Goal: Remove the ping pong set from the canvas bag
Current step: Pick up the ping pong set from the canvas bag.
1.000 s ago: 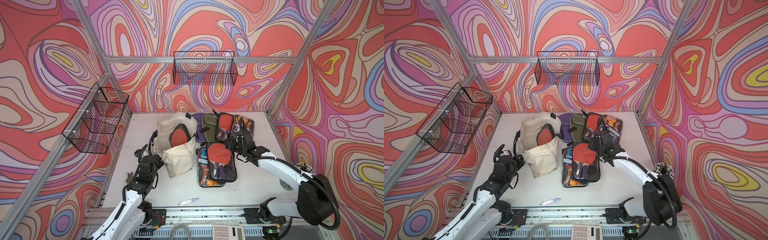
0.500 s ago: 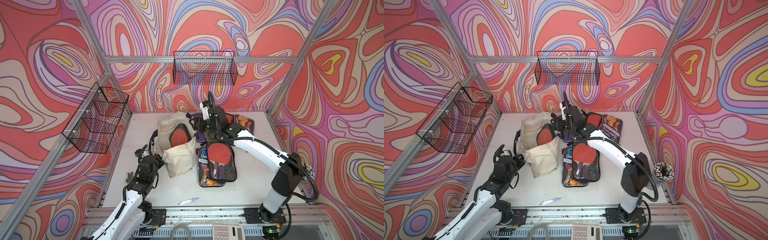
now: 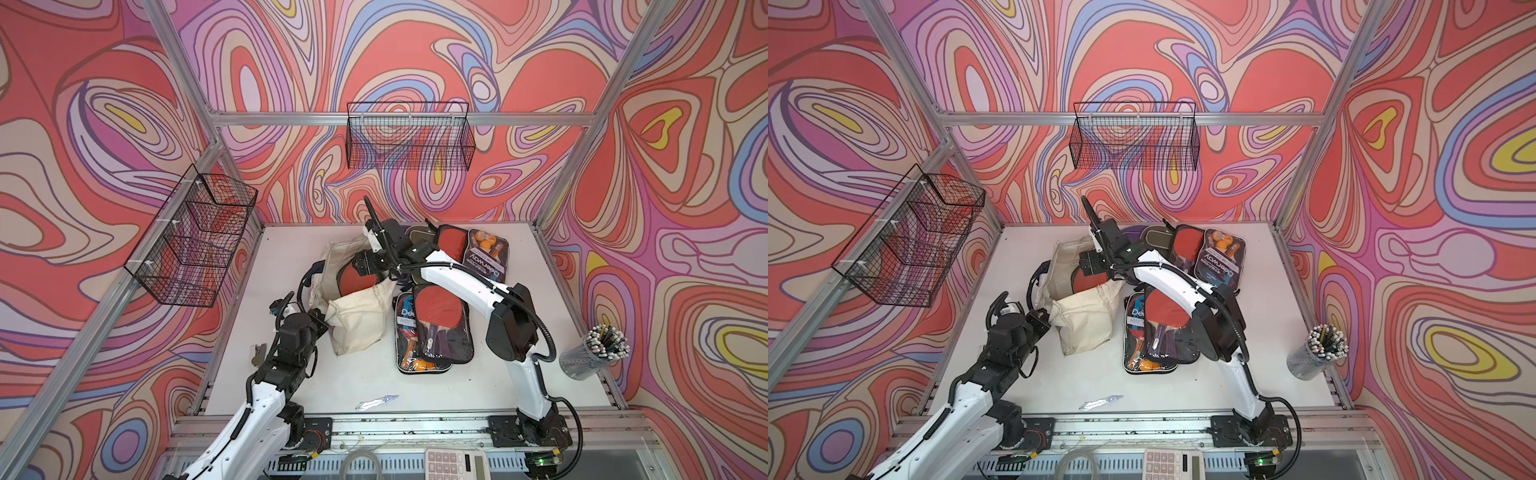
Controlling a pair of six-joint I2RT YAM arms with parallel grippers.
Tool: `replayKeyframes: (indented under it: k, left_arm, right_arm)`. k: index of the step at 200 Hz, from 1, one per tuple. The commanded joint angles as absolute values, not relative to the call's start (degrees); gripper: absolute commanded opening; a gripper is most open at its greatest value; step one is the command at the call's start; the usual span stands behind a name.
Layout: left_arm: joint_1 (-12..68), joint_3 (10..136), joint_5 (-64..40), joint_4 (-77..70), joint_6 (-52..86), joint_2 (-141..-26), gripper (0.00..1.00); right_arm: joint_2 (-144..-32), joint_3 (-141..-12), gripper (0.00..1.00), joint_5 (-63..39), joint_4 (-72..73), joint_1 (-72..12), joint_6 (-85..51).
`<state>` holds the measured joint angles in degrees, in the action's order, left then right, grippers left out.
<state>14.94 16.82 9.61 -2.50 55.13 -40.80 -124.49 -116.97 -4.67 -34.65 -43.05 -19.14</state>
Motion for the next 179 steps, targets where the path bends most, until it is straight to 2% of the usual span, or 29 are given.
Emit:
replayKeyframes:
  k: [1, 95, 125, 179]
  left_arm:
    - [14.52, 15.26, 10.37, -2.17, 55.87, -40.61, 0.0]
    - [14.5, 15.56, 10.57, -0.61, 55.01, -39.61, 0.0]
    - [14.46, 15.86, 10.63, -0.47, 54.73, -39.81, 0.0]
    - [14.48, 15.38, 10.27, -2.25, 55.44, -41.72, 0.0]
  right_arm:
    - [-127.59, -119.08, 0.89, -2.19, -39.78, -43.33, -18.59]
    - [-132.5, -119.76, 0.9, 4.48, -43.14, -43.07, -21.26]
    - [-132.66, -117.7, 0.9, 3.51, -41.28, -42.74, -21.75]
    - [-133.65, -115.62, 0.87, -5.07, -36.02, -42.51, -23.05]
